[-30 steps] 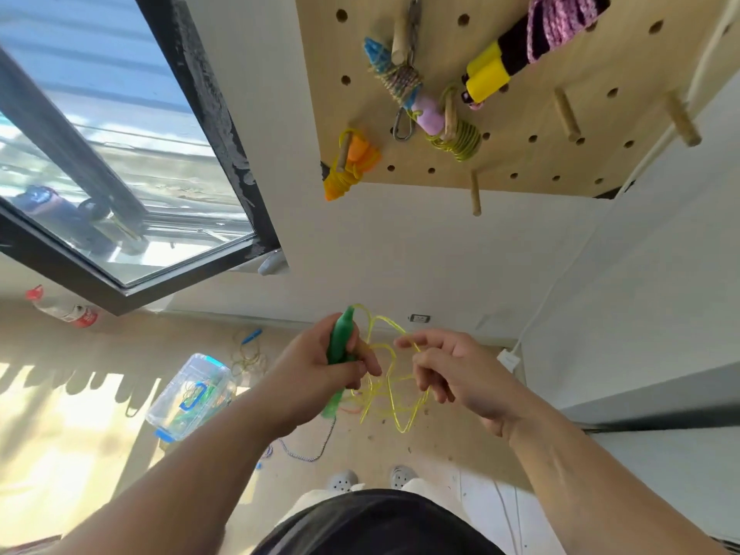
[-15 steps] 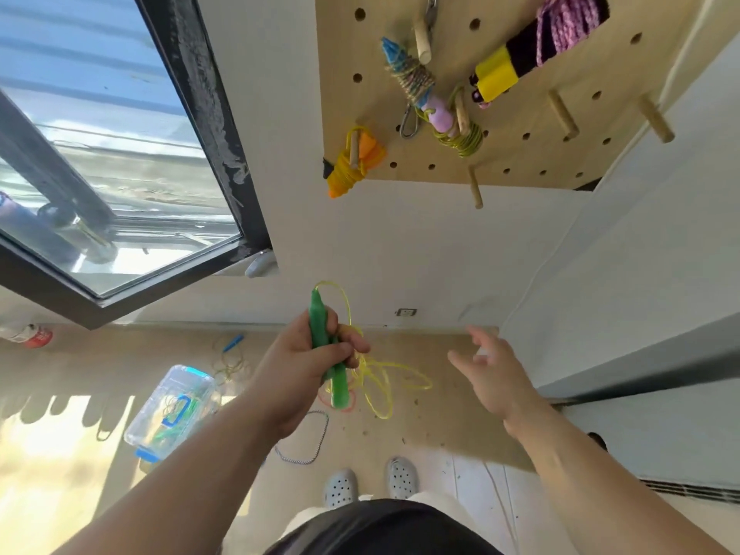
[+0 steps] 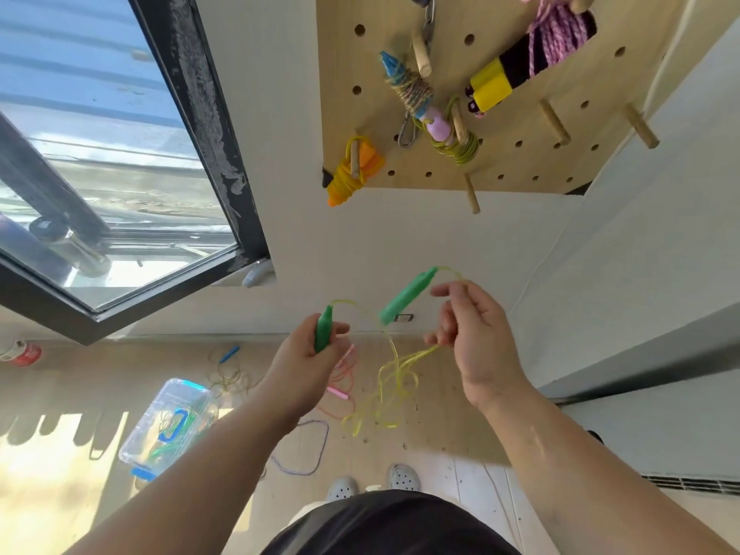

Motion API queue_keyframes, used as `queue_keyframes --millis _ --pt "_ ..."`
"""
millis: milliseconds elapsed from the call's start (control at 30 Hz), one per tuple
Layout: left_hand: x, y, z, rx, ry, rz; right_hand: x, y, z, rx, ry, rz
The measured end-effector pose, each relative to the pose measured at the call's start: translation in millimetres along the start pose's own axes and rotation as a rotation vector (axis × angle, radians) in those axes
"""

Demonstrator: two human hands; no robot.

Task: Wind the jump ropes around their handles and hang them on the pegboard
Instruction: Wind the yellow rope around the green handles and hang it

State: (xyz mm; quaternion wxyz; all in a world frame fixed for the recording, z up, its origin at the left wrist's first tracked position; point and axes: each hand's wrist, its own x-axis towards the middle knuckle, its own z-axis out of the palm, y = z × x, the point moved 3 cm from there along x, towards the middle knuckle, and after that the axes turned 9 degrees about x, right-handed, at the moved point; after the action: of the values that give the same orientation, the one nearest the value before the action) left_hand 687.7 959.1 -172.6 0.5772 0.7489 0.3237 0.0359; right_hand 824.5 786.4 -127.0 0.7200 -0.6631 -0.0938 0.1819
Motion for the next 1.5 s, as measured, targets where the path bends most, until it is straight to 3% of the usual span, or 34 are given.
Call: queue_keyframes --millis 167,267,400,533,667,733,800,933,1033,1100,1200,1333,1433,1500 --pt "14 -42 -18 -0.419 0.304 -0.444 14 -1 -36 0.022 0.237 -0.036" --pt "20 -61 -30 -0.407 0.352 -0.519 20 6 -64 0.022 0.336 0.007" --pt "29 -63 -23 -0.049 0.137 -0.359 25 15 -69 -0.063 0.191 0.054" --pt "24 -43 -6 0.107 -0.057 -0.213 25 17 -53 -0.074 0.093 0.09" --pt "13 -11 13 -0.202 -0.322 -0.196 21 12 -41 -0.072 -0.015 0.1" --pt "10 -4 20 -0.326 -0.34 -0.228 17 11 -34 -0.112 -0.091 0.127" --pt "14 -4 24 -0.348 -0.236 -0.257 12 14 -32 -0.204 -0.13 0.172" --pt "29 -17 13 -0.457 0.175 -0.364 10 21 -44 -0.601 -0.126 0.124" --pt "38 -25 -6 -0.432 0.303 -0.342 13 23 -61 -0.55 -0.049 0.054" --pt "39 -20 -6 -0.347 0.157 -0.281 11 22 -64 -0.413 -0.12 0.092" --pt "26 2 13 -0.168 -0.231 -0.15 1 24 -43 -0.278 -0.332 0.162" --pt "-1 26 36 -0.101 -0.651 -0.093 -6 26 -22 -0.344 -0.385 0.065" --pt "-7 29 41 -0.109 -0.691 -0.056 -6 30 -20 -0.488 -0.395 -0.015" --pt "-6 31 41 -0.033 -0.634 0.022 -8 32 -20 -0.521 -0.422 0.055"
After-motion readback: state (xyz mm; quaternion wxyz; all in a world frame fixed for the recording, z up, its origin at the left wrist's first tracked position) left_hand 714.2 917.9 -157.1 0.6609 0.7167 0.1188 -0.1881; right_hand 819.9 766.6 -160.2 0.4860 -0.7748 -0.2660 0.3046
